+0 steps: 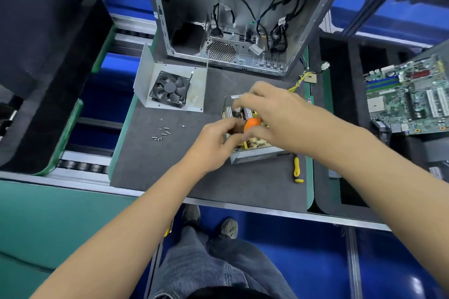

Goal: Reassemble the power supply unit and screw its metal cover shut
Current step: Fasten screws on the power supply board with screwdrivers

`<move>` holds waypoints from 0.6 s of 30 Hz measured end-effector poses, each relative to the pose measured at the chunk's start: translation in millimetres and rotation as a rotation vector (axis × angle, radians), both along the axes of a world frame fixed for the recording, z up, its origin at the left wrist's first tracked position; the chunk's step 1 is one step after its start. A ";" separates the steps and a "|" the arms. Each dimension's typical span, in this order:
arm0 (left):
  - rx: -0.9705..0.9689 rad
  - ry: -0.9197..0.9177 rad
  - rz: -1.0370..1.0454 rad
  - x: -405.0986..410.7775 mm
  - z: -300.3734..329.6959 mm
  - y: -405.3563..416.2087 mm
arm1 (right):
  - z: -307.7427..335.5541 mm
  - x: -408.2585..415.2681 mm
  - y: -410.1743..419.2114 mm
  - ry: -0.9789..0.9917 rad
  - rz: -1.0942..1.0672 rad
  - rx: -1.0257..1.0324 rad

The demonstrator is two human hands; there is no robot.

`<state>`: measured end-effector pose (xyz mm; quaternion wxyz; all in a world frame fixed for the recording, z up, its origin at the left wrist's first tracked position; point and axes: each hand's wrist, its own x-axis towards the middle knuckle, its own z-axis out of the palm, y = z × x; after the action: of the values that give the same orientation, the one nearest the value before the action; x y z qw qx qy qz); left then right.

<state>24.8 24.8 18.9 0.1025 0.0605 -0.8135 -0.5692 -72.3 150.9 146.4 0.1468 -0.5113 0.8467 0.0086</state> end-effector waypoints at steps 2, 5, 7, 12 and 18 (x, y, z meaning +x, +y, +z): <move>-0.026 -0.012 -0.024 -0.1 1.0 1.0 | 0.3 -3.6 -1.2 0.090 0.062 0.032; 0.009 0.000 -0.022 -2.8 3.4 10.2 | -11.3 -0.5 -6.3 0.282 0.053 0.048; 0.090 0.026 0.092 -4.4 3.4 18.2 | -15.1 4.5 -8.2 0.338 0.035 0.023; 0.036 -0.010 0.203 4.3 0.6 15.4 | -9.9 5.9 4.4 -0.025 0.116 -0.095; 0.060 -0.009 0.174 8.3 0.0 18.3 | -17.5 7.3 -2.1 0.282 0.053 0.014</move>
<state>33.1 43.1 18.9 0.1460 0.1365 -0.7884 -0.5818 -65.0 148.9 128.9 0.0296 -0.5262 0.8450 0.0901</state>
